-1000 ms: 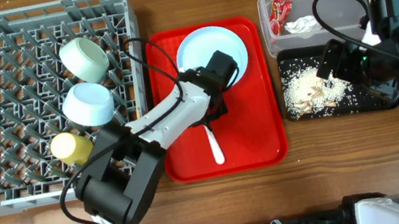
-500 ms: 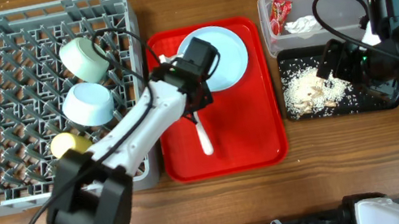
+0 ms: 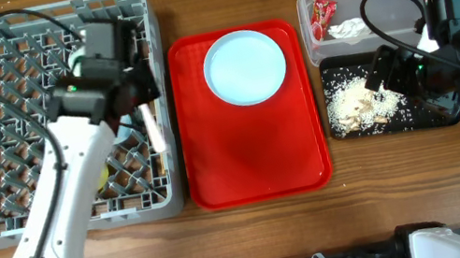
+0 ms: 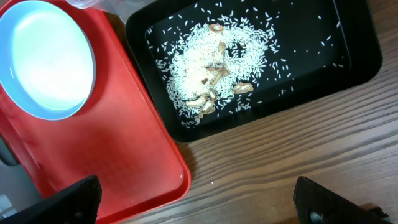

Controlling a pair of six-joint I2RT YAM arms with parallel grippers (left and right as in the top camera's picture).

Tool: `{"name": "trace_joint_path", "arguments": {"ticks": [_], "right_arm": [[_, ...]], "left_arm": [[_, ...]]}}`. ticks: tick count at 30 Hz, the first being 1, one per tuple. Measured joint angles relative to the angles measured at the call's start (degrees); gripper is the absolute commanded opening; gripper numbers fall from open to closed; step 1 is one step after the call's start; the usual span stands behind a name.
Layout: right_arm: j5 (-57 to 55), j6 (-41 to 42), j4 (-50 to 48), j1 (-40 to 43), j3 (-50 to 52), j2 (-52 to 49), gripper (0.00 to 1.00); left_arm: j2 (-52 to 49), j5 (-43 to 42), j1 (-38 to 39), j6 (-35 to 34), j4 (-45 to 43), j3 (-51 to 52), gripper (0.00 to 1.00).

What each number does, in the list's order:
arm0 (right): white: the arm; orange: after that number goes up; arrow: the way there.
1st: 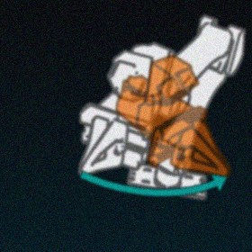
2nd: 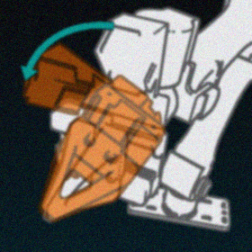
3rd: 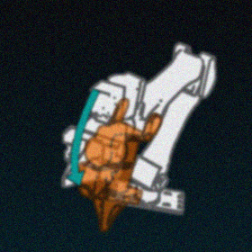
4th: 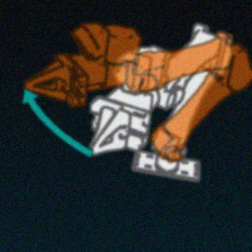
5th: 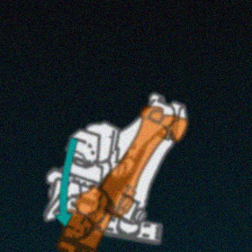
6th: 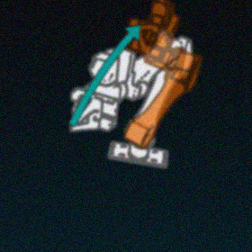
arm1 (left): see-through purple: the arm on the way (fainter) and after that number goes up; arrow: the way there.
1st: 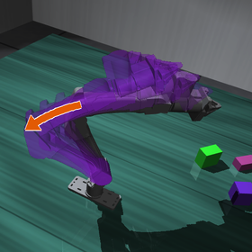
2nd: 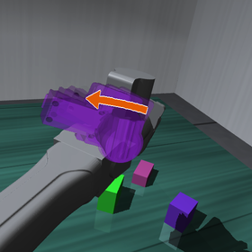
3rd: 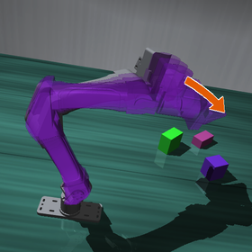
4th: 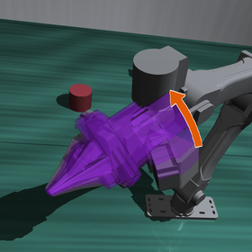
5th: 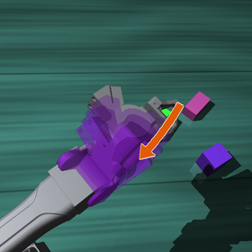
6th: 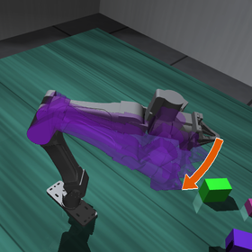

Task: Sort waste into correct bins and load items into the dishwasher rack
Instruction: 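Carry the fork with left gripper and release it in the rack, then reach left gripper to the light-blue plate and grasp its rim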

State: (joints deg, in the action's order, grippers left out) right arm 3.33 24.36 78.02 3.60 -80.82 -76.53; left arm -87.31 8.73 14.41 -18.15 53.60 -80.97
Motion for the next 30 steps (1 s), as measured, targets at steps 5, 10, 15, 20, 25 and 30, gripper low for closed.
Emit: {"name": "trace_joint_path", "arguments": {"ticks": [5,10,15,20,25,30], "right_arm": [[0.0,0.0,0.0,0.0,0.0,0.0,1.0],[0.0,0.0,0.0,0.0,0.0,0.0,1.0],[0.0,0.0,0.0,0.0,0.0,0.0,1.0],[0.0,0.0,0.0,0.0,0.0,0.0,1.0],[0.0,0.0,0.0,0.0,0.0,0.0,1.0],[0.0,0.0,0.0,0.0,0.0,0.0,1.0]], "left_arm": [[-0.6,0.0,-2.1,4.1,-2.0,0.0,0.04],[-4.3,0.0,-2.1,5.2,-2.2,0.0,0.57],[-6.0,0.0,-2.1,5.4,-2.2,0.0,0.6],[-6.0,-0.6,-2.1,5.4,-2.2,0.0,0.61],[-6.0,-3.5,-1.7,5.4,-2.2,0.0,0.64],[-6.0,-8.1,2.1,5.4,-3.8,0.0,0.73]]}}
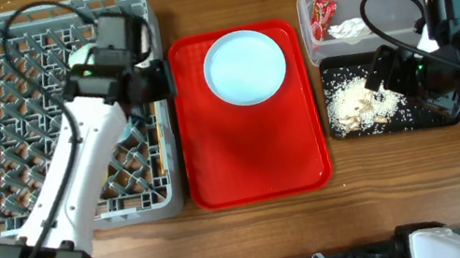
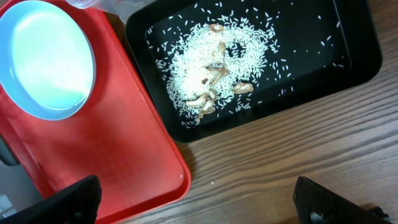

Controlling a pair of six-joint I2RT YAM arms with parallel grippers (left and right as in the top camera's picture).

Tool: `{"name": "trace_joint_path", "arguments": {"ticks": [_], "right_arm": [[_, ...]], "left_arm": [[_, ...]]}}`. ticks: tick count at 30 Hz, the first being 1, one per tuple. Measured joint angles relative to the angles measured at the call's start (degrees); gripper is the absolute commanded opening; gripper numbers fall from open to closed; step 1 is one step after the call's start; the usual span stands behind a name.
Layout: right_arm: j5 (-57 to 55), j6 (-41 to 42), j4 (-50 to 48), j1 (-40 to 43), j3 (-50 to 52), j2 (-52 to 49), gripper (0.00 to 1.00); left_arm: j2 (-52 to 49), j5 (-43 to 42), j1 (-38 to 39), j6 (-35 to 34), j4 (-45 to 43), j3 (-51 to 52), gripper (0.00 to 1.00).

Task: Sort waste into correct bins and load items into the dishwasher rack
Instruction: 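Reach left gripper to the light-blue plate and grasp its rim, then lift the plate with left gripper and stand it upright in the rack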

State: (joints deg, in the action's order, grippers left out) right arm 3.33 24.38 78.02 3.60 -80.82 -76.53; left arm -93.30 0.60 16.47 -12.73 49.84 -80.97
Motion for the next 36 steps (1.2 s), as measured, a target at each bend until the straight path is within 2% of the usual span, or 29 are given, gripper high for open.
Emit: {"name": "trace_joint_path", "arguments": {"ticks": [6,8,15,21,25,28,30,36], "right_arm": [[0.0,0.0,0.0,0.0,0.0,0.0,1.0],[0.0,0.0,0.1,0.0,0.0,0.0,1.0],[0.0,0.0,0.8,0.0,0.0,0.0,1.0],[0.0,0.0,0.9,0.0,0.0,0.0,1.0],[0.0,0.0,0.9,0.0,0.0,0.0,1.0],[0.0,0.0,0.9,0.0,0.0,0.0,1.0],[0.0,0.0,0.9,0.0,0.0,0.0,1.0],[0.0,0.0,0.9,0.0,0.0,0.0,1.0]], "left_arm": [[-0.2,-5.1,10.5,0.9,-10.0,0.0,0.84],[-1.3,-5.2,15.1,3.6,-14.2,0.0,0.84],[-13.6,-5.2,21.3,15.1,-22.6,-0.1,0.82],[-22.9,-5.0,21.8,18.3,-25.5,-0.1,0.73],[-26.2,-5.0,21.9,19.1,-22.3,-0.1,0.56],[-26.5,-4.6,22.1,19.7,-19.7,-0.4,0.23],[-26.5,-4.4,22.1,19.9,-19.0,-0.4,0.06],[-26.5,-4.0,22.3,20.1,-18.7,-1.0,0.04]]}}
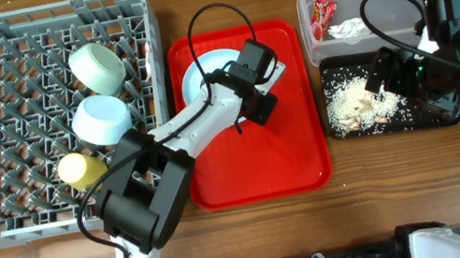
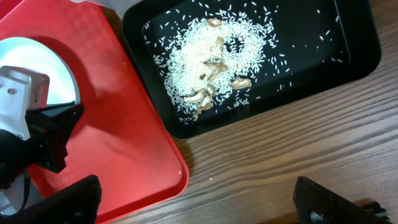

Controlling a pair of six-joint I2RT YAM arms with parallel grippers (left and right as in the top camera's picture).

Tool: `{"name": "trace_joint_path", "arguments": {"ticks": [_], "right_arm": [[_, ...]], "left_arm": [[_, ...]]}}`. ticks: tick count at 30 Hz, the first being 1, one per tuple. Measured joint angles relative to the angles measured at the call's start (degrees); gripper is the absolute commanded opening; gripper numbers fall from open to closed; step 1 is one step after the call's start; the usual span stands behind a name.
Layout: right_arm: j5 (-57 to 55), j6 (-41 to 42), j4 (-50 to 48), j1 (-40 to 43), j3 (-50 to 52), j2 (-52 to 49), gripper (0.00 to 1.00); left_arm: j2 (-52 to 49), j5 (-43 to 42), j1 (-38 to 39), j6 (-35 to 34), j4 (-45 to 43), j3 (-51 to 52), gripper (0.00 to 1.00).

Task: Sort waste into correct bins and load items into the dishwasher rack
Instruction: 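Lift the plate with left gripper and stand it upright in the rack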

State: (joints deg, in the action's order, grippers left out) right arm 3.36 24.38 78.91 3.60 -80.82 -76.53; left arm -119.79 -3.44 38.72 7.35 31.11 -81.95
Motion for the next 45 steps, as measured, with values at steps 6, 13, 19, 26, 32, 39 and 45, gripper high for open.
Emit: {"name": "trace_joint_path", "arguments": {"ticks": [6,13,19,26,32,39,45], "right_arm": [[0.0,0.0,0.0,0.0,0.0,0.0,1.0],[0.0,0.0,0.2,0.0,0.0,0.0,1.0],[0.0,0.0,0.2,0.0,0.0,0.0,1.0],[0.0,0.0,0.2,0.0,0.0,0.0,1.0],[0.0,0.0,0.2,0.0,0.0,0.0,1.0],[0.0,0.0,0.4,0.0,0.0,0.0,1.0],[0.0,0.0,0.4,0.0,0.0,0.0,1.0]], "left_arm": [[1.7,0.6,0.3,-3.0,1.0,0.1,0.04],[21.8,-0.2,-0.8,-10.4,3.1,0.6,0.04],[37.6,-3.9,-13.2,-18.1,3.0,0.5,0.04],[35.9,-27.9,-32.2,-24.5,3.7,0.6,0.04],[26.9,-48.9,-41.4,-25.3,3.7,0.6,0.04],[20.5,-55.1,-43.3,-25.4,3.9,0.6,0.22],[20.3,-54.4,-43.3,-25.7,6.1,0.6,1.0]]}}
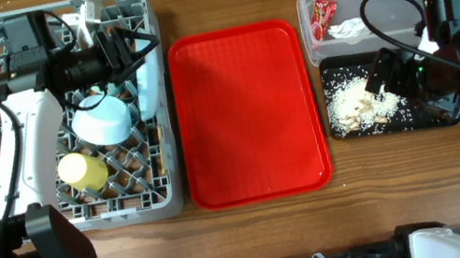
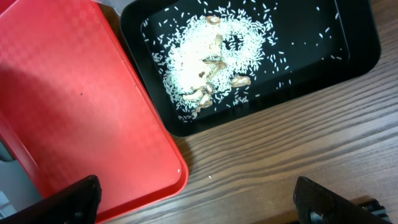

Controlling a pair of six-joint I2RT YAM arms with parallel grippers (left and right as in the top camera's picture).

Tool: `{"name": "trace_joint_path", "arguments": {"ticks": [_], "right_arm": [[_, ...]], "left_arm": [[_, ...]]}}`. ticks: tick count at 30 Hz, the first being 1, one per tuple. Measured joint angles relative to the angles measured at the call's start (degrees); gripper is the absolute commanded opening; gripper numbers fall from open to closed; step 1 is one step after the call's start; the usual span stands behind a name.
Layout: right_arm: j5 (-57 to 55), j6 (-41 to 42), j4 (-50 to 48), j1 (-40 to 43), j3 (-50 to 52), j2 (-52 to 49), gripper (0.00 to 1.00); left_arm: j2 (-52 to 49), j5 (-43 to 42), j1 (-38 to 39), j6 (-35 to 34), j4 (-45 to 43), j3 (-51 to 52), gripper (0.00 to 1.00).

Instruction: Sort waste into correct bins and load items into the dishwasher rack

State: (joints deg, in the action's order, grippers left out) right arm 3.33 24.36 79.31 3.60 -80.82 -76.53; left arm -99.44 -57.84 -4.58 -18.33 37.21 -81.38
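Note:
The light blue plate (image 1: 149,88) stands on edge in the right-hand column of the grey dishwasher rack. My left gripper (image 1: 124,55) reaches in from the left at the plate's top rim and looks shut on it. A light blue bowl (image 1: 103,123) and a yellow cup (image 1: 82,170) lie in the rack; a green cup is mostly hidden under the arm. The red tray (image 1: 248,111) is bare. My right gripper (image 2: 196,208) hangs open, nothing between its fingers, over the wood by the black bin (image 2: 261,56) of rice and food scraps.
A clear bin at the back right holds a red wrapper (image 1: 323,10) and crumpled white paper (image 1: 347,29). A white utensil (image 1: 90,17) sticks up at the rack's far edge. The tray's corner (image 2: 177,177) lies close to the right gripper's left finger.
The plate has gone from the red tray to the rack's right side, standing on edge. My left gripper, then at the plate on the tray, is now over the rack. The right arm has barely moved.
My left gripper was first over the middle of the rack, then at the rack's right edge beside the tray with the plate lying on it. Then it was at the plate on the tray. Now the tray is bare and the plate stands in the rack.

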Motion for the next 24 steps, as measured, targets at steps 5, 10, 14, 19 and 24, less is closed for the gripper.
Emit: {"name": "trace_joint_path", "arguments": {"ticks": [5,10,14,19,24], "right_arm": [[0.0,0.0,0.0,0.0,0.0,0.0,1.0],[1.0,-2.3,-1.0,0.0,0.0,0.0,1.0],[9.5,-9.6,-6.0,-0.1,0.0,0.0,1.0],[16.3,-13.8,-18.3,-4.9,0.2,0.0,1.0],[13.1,-13.5,-24.6,-12.4,0.2,-1.7,1.0]], "left_arm": [[0.0,6.7,0.0,-0.3,5.8,0.0,1.0],[0.9,10.0,0.0,-0.2,6.5,0.0,1.0],[7.0,16.5,0.0,0.0,7.2,0.0,1.0],[13.9,31.6,1.4,-0.7,17.2,-0.2,1.0],[13.7,49.0,4.1,-4.4,28.8,-0.1,1.0]]}}
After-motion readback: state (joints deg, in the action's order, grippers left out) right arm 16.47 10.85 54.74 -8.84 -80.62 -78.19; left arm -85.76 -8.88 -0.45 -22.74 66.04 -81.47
